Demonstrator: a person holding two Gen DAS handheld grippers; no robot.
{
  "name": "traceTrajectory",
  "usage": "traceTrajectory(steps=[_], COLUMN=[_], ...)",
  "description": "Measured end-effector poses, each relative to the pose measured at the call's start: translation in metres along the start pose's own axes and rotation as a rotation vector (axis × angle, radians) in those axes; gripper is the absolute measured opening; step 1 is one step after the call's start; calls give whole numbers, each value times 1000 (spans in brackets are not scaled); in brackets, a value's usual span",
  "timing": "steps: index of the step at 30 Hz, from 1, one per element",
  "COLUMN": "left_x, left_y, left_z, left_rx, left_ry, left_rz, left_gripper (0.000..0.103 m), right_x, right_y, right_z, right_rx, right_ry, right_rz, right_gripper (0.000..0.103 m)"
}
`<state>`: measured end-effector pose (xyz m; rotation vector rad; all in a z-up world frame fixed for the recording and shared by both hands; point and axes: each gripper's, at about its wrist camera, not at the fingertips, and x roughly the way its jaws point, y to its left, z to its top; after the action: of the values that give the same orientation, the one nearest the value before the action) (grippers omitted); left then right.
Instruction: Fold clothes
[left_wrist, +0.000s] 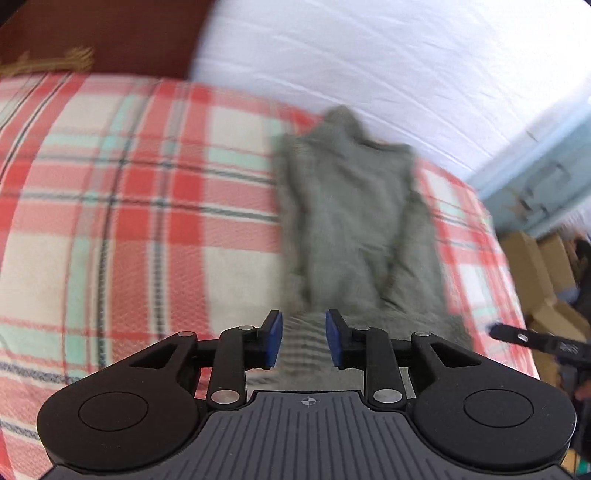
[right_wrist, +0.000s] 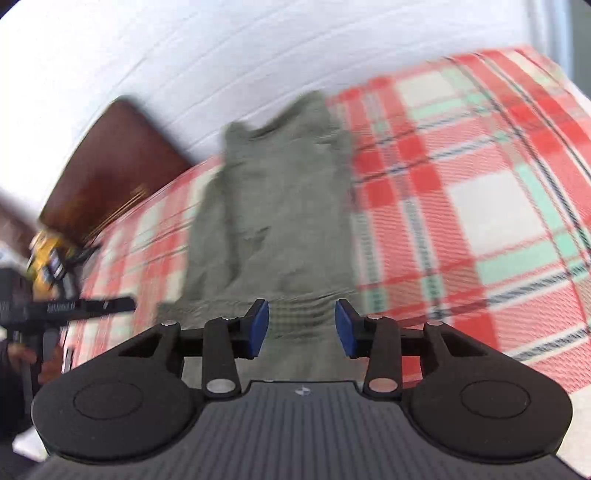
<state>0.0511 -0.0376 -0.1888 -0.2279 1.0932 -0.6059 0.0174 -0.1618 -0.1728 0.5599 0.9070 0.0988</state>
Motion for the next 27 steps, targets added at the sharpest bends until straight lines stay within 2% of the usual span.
traceTrajectory(steps=[2,4,6,8,11,15,18,20,22,26,27], left_x=[6,26,50,72,90,72,33,9,-4,-4,-1], left_y=[-17,-32,-38,-36,-33,-22,-14,-6,0,5,4], left_z=[-11,-23,-30,-31,-27,-18,-11,-14,-24,-59,-68], left_rx=[80,171,221,220,203,103,36,15,12,1,-3], left_ry=[57,107,135,144,150,125,14,-27,-19,82,103], left_rz=[-49,-29,13,36,33,4,14,39,70,72,73], left_gripper=[41,41,41,41,42,42,49,50,49,49,49], right_x=[12,27,43,60,80,74,53,41,33,25,25], right_y=[11,19,23,25,21,22,24,26,30,42,48], right_z=[-4,-8,-10,-9,-4,4,5,2,-6,-22,-24], right_rx=[-51,-103,-151,-185,-171,-143,-132,-123,-121,-128,-133], right_ry=[42,77,100,114,143,108,64,58,67,105,119], right_rz=[15,-6,-52,-107,-140,-130,-103,-72,-42,22,52], right_gripper=[45,45,45,43,42,43,45,45,45,44,39])
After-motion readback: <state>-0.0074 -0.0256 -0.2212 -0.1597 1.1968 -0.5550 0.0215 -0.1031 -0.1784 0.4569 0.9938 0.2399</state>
